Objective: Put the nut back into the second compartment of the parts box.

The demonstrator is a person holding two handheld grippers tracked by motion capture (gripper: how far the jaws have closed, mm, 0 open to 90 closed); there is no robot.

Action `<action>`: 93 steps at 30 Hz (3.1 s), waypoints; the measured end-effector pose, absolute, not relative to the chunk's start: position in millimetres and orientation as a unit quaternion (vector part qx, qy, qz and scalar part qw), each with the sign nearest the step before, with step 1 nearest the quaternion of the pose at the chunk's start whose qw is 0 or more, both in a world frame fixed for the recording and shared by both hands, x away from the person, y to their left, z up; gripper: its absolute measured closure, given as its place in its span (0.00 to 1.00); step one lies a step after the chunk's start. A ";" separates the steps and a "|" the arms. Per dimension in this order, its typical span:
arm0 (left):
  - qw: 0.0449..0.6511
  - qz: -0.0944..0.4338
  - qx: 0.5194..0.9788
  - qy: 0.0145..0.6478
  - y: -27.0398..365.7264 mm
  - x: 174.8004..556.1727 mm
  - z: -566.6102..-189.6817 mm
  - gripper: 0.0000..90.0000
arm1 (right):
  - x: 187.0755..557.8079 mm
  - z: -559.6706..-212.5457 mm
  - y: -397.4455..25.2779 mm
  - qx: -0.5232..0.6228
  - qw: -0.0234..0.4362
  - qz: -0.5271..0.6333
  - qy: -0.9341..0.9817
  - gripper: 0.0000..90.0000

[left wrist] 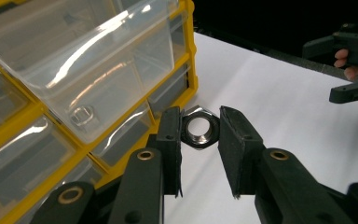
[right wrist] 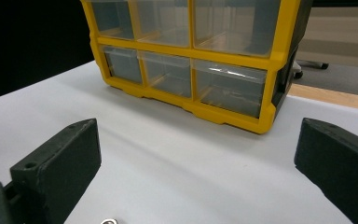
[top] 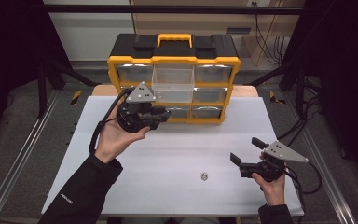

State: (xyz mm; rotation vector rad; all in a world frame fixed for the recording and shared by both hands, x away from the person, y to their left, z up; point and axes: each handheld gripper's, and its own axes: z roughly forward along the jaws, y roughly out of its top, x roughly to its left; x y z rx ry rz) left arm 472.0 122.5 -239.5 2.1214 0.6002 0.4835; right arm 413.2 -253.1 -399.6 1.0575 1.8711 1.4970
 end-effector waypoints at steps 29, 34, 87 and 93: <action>0.440 0.237 0.826 0.260 122.3 489.2 -187.7 0.77 | 412.5 -398.7 -254.2 0.391 0.258 0.555 0.687 0.01; 0.441 0.243 0.822 0.266 120.4 496.7 -183.8 0.77 | 412.4 -398.4 -254.9 0.389 0.259 0.555 0.688 0.01; 0.385 0.244 0.835 0.308 96.7 569.5 -211.5 0.77 | 411.6 -397.3 -255.8 0.388 0.260 0.558 0.686 0.01; 0.384 0.241 0.836 0.310 94.1 571.6 -213.5 0.77 | 411.6 -397.3 -255.6 0.388 0.260 0.558 0.686 0.01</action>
